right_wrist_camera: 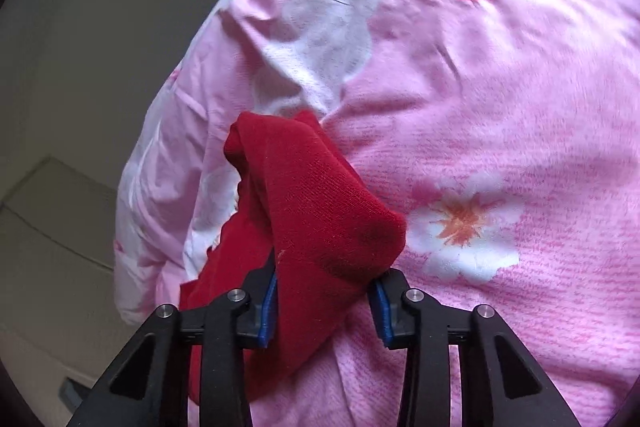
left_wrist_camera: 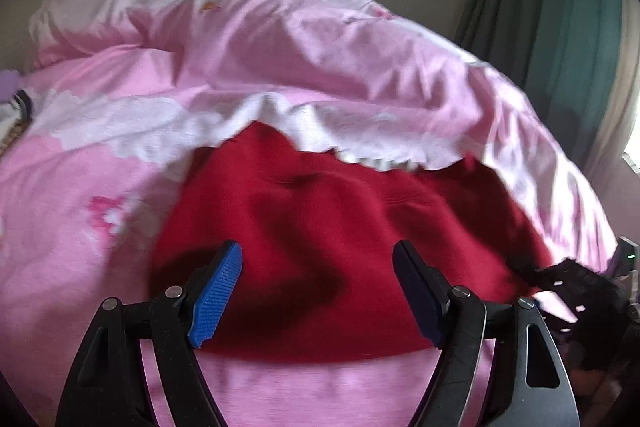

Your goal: Fold small clothes

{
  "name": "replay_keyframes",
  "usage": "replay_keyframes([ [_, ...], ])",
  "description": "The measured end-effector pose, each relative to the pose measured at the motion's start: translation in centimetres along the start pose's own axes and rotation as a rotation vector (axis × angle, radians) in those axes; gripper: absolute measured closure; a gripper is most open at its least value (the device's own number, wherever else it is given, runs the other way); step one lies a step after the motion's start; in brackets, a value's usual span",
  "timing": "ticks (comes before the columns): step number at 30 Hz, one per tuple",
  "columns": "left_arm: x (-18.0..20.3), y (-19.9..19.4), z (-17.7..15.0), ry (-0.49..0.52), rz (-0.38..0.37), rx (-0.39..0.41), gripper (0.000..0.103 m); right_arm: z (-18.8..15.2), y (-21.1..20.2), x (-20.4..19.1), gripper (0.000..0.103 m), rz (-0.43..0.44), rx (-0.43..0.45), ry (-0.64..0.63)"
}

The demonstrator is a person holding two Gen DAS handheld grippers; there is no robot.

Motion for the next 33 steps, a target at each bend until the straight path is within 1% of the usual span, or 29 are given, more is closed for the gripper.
replay_keyframes([
  [1,0.8,0.1,0.0,0.008,-0.024,0.002,0.026,0.0,-0.1,-0.2,0.065,-0.002,0.005,-0.009],
  [2,1.6,0.2,-0.1,0.035,-0.027,0.0,0.026,0.1,-0.2,-0.5,0.065,0.001,0.01,-0.013],
  [5,2.5,1.2,-0.8,0.105,0.007,-0.019,0.026,0.2,-0.5,-1.1,0.066,0.002,0.025,-0.032],
  [7,2.6,2.0,-1.4,0.108,0.007,-0.043,0.026,0.2,-0.6,-1.5,0.067,0.0,0.034,-0.051],
  [10,2.4,2.7,-2.0,0.135,0.03,-0.061,0.026,0.2,-1.0,-2.0,0.068,0.0,0.049,-0.088],
  [12,2.3,3.1,-2.4,0.147,0.038,-0.081,0.025,0.3,-1.3,-2.7,0.068,-0.008,0.066,-0.135],
  [14,2.2,3.8,-3.0,0.163,0.051,-0.106,0.024,0.2,-1.8,-3.9,0.069,-0.02,0.09,-0.209],
  [16,2.1,4.3,-3.4,0.171,0.067,-0.114,0.023,0.0,-2.3,-5.0,0.07,-0.026,0.114,-0.272],
  [17,2.1,4.2,-3.4,0.172,0.069,-0.113,0.023,-0.2,-2.7,-5.9,0.07,-0.038,0.137,-0.328],
  [20,2.0,2.6,-2.4,0.148,0.052,-0.104,0.026,-0.6,-3.8,-8.1,0.071,-0.055,0.188,-0.432],
  [21,1.9,1.4,-1.5,0.14,0.043,-0.082,0.026,-0.7,-4.1,-8.8,0.071,-0.057,0.202,-0.458],
  [23,1.3,-1.4,0.5,0.137,0.043,-0.011,0.026,-0.9,-4.6,-10.2,0.071,-0.065,0.225,-0.506],
  [24,0.6,-2.9,1.5,0.131,0.052,0.023,0.025,-1.2,-4.9,-11.2,0.071,-0.071,0.241,-0.539],
  [26,-1.6,-5.2,2.8,0.098,0.062,0.063,0.025,-2.0,-5.2,-13.0,0.071,-0.076,0.267,-0.595],
  [28,-4.6,-7.0,3.6,0.046,0.08,0.076,0.025,-3.2,-5.3,-15.1,0.071,-0.076,0.292,-0.658],
  [30,-7.9,-8.4,4.0,-0.003,0.114,0.084,0.025,-4.9,-5.3,-17.3,0.071,-0.079,0.32,-0.738],
  [33,-13.2,-10.3,4.0,-0.088,0.176,0.095,0.025,-8.6,-4.5,-20.8,0.07,-0.077,0.359,-0.884],
])
Point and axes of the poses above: each gripper's, at about its wrist camera, not at the fingertips, and y roughly the way its jaws point, x to its right, z to its top, the point moved 10 cm from there along y, roughly the way its jaws point, and after that the axes turned 8 degrees about -z, right-handed, at the moved point
